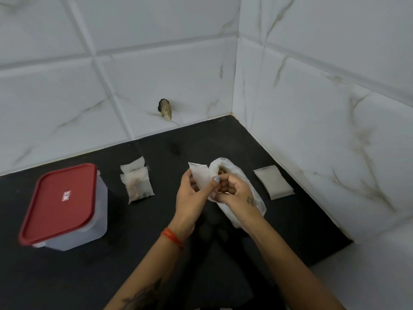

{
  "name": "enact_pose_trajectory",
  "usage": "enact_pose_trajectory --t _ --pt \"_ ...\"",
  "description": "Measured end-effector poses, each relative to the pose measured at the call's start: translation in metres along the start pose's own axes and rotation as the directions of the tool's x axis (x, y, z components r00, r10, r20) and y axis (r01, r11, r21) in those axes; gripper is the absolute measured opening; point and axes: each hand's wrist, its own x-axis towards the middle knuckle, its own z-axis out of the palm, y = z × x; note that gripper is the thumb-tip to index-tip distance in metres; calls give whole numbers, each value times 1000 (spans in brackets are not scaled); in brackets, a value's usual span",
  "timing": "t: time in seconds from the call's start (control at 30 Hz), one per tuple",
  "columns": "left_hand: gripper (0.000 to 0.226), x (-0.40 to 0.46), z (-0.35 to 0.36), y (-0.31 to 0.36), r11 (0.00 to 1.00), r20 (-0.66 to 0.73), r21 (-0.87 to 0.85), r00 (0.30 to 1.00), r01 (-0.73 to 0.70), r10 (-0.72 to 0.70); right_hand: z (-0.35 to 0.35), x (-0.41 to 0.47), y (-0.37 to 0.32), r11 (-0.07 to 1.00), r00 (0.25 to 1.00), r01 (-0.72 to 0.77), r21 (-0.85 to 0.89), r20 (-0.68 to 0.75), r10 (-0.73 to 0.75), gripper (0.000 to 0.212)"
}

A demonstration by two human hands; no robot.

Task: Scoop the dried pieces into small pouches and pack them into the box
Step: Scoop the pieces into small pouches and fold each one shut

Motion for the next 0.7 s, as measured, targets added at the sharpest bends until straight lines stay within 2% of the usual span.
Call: enact_pose_trajectory --t 0.13,0.2,0.3,0.4,0.5,0.6,0.67,0.7 --pt "71 1 -17 -7 992 -1 102 997 -73 74 -2 -1 -8 956 998 -69 284 22 65 30" --pt "76 1 -23 -12 976 22 184 993 -116 114 -3 2 -15 954 997 -56 294 -32 69 20" --pt "71 -2 -26 -16 954 65 240 984 -179 168 -2 7 -20 994 999 -25 104 -46 30 11" --pt "70 -6 -26 -16 938 91 264 974 -223 206 2 10 -23 999 999 -36 -22 3 36 20" --pt "83 -6 -29 -17 912 127 319 965 -259 230 3 11 -20 993 999 -22 -120 -26 19 20" --pt "89 -5 -31 -19 864 167 407 954 -297 249 5 11 -18 964 996 52 -260 -59 -70 14" --pt "86 -4 -31 -20 838 174 448 950 -312 261 7 11 -17 922 988 130 -365 -30 -151 7" --pt "82 -2 -31 -21 822 174 468 946 -325 275 8 11 -16 901 985 153 -407 -10 -172 11"
